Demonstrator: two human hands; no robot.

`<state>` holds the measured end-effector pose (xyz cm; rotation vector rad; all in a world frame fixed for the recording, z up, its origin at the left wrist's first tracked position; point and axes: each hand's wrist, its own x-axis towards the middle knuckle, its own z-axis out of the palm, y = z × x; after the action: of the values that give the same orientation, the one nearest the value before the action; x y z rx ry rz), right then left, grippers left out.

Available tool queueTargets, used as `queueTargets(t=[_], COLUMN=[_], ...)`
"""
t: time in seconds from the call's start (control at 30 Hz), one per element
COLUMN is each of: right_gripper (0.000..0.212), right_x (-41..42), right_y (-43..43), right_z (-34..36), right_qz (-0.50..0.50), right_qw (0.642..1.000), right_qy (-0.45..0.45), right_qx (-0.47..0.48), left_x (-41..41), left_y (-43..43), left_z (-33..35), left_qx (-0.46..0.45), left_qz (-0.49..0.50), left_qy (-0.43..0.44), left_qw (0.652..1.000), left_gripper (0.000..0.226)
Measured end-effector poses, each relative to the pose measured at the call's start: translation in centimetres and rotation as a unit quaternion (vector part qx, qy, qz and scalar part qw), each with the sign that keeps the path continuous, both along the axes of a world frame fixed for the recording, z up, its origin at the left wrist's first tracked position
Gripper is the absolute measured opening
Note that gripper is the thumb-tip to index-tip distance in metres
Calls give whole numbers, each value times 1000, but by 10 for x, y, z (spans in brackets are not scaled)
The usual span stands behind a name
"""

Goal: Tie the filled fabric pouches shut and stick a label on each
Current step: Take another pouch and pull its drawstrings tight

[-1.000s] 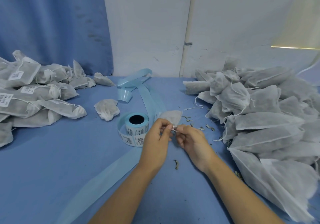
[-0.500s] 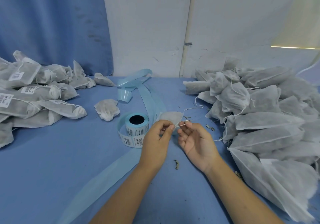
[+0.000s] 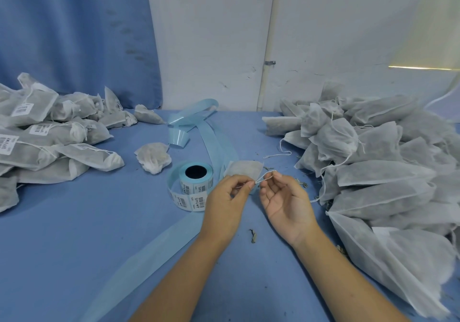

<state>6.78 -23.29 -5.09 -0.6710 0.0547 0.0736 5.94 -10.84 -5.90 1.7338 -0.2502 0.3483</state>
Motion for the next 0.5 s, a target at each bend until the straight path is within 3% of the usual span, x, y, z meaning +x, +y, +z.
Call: queueTargets(t=[0.13, 0.23, 0.37, 0.43, 0.5], right_gripper=[6, 7, 10, 28, 36], right_x=[0, 0, -2, -3, -5], right_y=[0, -1, -1, 1, 2], right_z=[0, 3, 6, 7, 7], right_qz=[7, 36, 85, 107, 123], right_qw=[1000, 999, 995, 992, 990], right_qy=[-6, -15, -33, -45, -50], right_qx=[-4, 6, 38, 48, 50], left_x=[0, -1, 3, 6, 9], left_y=[-1, -2, 0, 1, 1], left_z=[-1, -5, -9, -13, -13], left_qx=[9, 113, 246, 301, 298], left_qz=[9, 33, 55, 73, 106], left_qy=[-10, -66, -138, -122, -116], left_qw=[1000, 991, 958, 943, 942], left_gripper=[13, 10, 52, 59, 45])
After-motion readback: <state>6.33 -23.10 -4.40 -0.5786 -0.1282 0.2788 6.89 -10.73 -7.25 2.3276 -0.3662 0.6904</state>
